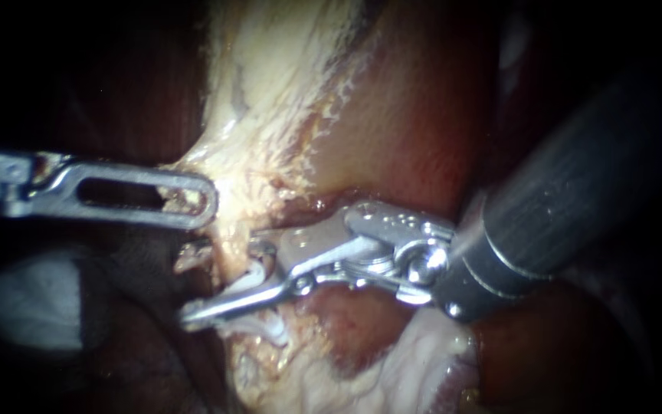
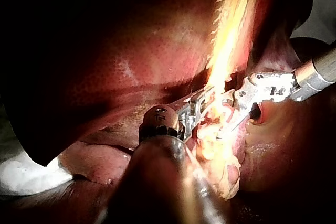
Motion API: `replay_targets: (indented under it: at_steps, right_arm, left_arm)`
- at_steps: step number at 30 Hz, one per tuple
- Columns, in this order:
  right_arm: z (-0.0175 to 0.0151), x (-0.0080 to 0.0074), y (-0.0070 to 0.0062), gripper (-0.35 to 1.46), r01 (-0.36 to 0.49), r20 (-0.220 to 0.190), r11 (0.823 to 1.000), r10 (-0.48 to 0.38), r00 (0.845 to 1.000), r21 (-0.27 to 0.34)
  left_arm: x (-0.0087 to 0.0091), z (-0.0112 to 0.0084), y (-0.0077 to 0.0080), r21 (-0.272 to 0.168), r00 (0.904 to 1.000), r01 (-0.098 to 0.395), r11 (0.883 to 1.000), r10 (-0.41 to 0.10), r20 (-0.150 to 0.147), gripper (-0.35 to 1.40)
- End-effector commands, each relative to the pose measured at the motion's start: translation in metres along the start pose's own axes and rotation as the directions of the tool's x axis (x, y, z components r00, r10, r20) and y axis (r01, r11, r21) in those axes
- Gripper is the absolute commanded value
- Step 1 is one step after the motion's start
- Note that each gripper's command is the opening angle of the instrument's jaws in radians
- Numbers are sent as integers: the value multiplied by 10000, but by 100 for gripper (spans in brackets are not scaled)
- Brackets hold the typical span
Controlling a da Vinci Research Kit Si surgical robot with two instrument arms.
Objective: Clipping third clip left tube
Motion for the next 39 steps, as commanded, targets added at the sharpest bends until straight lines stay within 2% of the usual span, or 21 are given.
replay_targets:
  at_steps: [1, 14, 15, 18, 23, 39]
  right_arm:
    - [0, 1, 0, 47, -30, -33, 10000, 30, 10000, 1]
    - [-2, 4, 6, 35, -476, -102, 9987, 474, 9988, -167]
    - [-2, 4, 6, 30, -476, -102, 9987, 475, 9988, -168]
    - [-9, 0, 3, -35, -459, -78, 9989, 458, 9989, -125]
    - [-15, -2, 2, -35, -932, -107, 9955, 931, 9956, -149]
    - [-12, -8, 2, -35, -1009, -98, 9948, 1008, 9949, -149]
  left_arm:
    - [0, 0, 0, -2, 10000, 1, 10000, -1, 0, -35]
    - [0, 0, 0, 17, 10000, 1, 10000, -1, -19, -35]
    - [0, 0, 0, 17, 10000, 1, 10000, -1, -19, -35]
    - [0, 0, 0, 17, 10000, 1, 10000, -1, -19, -35]
    - [0, 0, 0, 15, 10000, 61, 10000, -61, -19, -35]
    - [0, 0, 0, 37, 10000, 61, 10000, -61, -41, -35]
